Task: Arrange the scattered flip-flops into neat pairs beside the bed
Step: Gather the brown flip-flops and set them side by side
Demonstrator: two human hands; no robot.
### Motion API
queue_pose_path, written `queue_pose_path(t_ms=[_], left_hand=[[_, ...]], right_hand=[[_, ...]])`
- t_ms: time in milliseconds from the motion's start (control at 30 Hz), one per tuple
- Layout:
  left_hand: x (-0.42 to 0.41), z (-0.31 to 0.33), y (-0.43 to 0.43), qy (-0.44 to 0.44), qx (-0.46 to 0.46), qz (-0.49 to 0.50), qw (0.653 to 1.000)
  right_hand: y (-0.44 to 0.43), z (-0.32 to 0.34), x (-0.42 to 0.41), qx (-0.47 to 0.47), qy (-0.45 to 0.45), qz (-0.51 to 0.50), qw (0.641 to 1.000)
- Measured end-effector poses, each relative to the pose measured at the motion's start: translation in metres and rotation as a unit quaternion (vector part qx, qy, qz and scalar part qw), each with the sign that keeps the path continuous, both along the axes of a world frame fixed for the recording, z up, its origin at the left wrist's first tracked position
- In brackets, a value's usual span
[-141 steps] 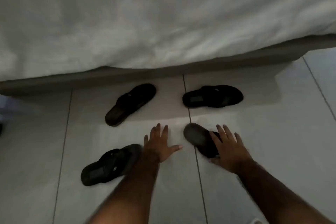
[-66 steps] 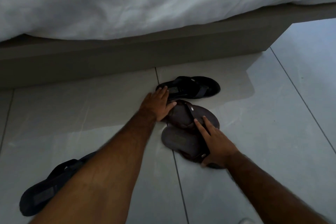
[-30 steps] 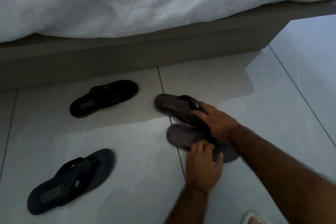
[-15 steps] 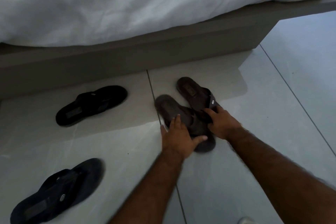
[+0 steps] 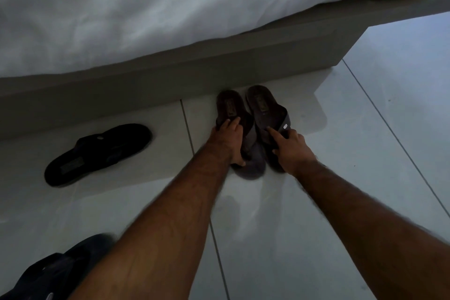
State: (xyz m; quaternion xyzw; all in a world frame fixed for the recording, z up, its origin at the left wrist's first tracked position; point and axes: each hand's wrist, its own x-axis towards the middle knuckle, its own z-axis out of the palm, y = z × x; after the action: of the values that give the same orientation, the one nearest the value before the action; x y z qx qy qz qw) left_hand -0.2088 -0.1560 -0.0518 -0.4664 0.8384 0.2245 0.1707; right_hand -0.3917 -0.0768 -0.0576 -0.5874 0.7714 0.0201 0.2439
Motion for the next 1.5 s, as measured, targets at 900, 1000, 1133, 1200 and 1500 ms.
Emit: queue_pose_path(t_ms=[900,1000,1133,1200,1500], left_hand=[[-0.001,-0.006,0.036,-0.012,0.009,-0.018,1.0],[-0.004,-0.001,0.039,-0.033,0.006,-0.013,0.999],[0.002,0.003,0.045,0.0,0.006,0.028,1.0],[0.017,0.001,0.055,0.083,-0.021,0.079,0.993],[0.176,-0.001,0.064,0.171,-0.234,0.305,0.907]], right_hand=[[0.03,0.015,0.001,0.039,-0.033,-0.008,0.999],[0.028,0.021,0.009,0.067,-0.046,-0.018,0.997],[0.023,0.038,0.023,0.059,0.008,-0.063,0.996],[0.023,0.047,0.034,-0.016,0.084,-0.07,0.994],[0.027,0.037,0.168,-0.176,0.042,0.287,0.941]])
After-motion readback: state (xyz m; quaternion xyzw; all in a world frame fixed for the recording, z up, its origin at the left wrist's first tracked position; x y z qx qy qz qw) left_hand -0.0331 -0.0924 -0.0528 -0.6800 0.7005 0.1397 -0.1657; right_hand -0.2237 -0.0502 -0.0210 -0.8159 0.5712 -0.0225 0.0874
